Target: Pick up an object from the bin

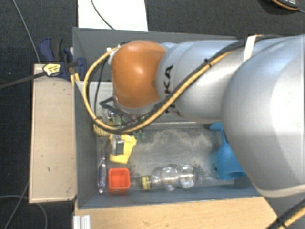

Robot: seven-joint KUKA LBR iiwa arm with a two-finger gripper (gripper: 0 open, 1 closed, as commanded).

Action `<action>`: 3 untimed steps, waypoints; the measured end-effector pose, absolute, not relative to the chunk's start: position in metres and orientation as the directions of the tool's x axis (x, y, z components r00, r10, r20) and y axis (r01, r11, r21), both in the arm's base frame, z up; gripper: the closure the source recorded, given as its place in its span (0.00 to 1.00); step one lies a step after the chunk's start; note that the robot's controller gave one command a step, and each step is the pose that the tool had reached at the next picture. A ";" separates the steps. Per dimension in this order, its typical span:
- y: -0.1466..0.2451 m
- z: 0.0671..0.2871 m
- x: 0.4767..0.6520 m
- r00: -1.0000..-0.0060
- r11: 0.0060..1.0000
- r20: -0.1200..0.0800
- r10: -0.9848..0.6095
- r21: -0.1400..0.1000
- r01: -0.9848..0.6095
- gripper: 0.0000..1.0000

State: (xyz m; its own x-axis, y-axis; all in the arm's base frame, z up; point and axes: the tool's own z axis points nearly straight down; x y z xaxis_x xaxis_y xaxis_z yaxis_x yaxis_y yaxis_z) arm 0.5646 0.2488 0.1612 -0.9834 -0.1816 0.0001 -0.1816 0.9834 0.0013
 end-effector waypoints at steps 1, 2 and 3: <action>0.245 0.168 0.564 -0.985 0.985 -0.001 -0.173 0.002 -0.173 0.00; 0.242 0.170 0.557 -0.983 0.983 -0.014 -0.185 0.004 -0.185 0.00; 0.221 0.259 0.543 -0.909 0.909 -0.016 -0.416 0.001 -0.416 0.00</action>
Offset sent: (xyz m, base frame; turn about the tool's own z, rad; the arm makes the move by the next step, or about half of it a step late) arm -0.0500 -0.0129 -0.0517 -0.3302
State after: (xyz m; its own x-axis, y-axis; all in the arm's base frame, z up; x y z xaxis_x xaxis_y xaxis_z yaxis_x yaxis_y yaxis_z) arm 0.5431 0.2212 0.2588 -0.9092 -0.4161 -0.0157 -0.4162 0.9093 0.0013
